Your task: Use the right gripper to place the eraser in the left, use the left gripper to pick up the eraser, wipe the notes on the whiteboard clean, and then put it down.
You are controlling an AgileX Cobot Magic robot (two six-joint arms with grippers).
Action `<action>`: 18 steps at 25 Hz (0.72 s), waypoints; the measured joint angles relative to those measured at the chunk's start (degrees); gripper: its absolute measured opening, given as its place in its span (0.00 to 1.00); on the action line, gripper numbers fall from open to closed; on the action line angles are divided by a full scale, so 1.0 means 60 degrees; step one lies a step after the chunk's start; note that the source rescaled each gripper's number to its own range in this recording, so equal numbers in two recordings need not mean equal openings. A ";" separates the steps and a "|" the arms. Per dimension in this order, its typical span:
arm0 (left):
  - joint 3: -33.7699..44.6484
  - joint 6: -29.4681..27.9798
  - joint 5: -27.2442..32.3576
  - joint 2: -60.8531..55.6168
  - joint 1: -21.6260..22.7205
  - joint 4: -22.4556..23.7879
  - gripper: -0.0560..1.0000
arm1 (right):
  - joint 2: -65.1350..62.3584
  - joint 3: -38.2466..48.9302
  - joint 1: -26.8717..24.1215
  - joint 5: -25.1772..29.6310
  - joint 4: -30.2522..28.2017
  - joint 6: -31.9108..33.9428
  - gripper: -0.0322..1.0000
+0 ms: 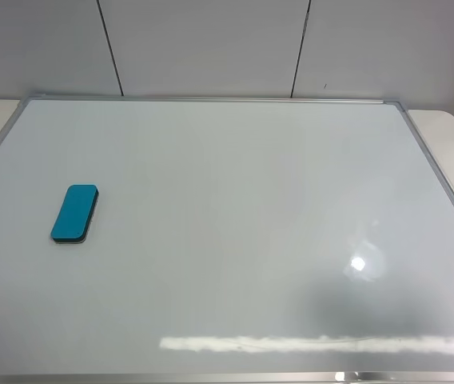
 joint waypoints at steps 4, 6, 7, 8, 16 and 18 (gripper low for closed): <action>0.0000 0.0000 0.0000 0.0000 0.0020 0.0000 1.00 | 0.0000 0.0000 0.0000 0.0000 0.0000 0.0000 1.00; 0.0000 0.0000 0.0000 0.0000 0.0020 0.0000 1.00 | 0.0000 0.0000 0.0000 0.0000 0.0000 0.0000 1.00; 0.0000 0.0000 0.0000 0.0000 0.0020 0.0000 1.00 | 0.0000 0.0000 0.0000 0.0000 0.0000 0.0000 1.00; 0.0000 0.0000 0.0000 0.0000 0.0020 0.0000 1.00 | 0.0000 0.0000 0.0000 0.0000 0.0000 0.0000 1.00; 0.0000 0.0000 0.0000 0.0000 0.0020 0.0000 1.00 | 0.0000 0.0000 0.0000 0.0000 0.0000 0.0000 1.00; 0.0000 0.0021 0.0000 0.0000 0.0020 0.0000 1.00 | 0.0000 0.0000 0.0000 0.0000 0.0000 0.0000 1.00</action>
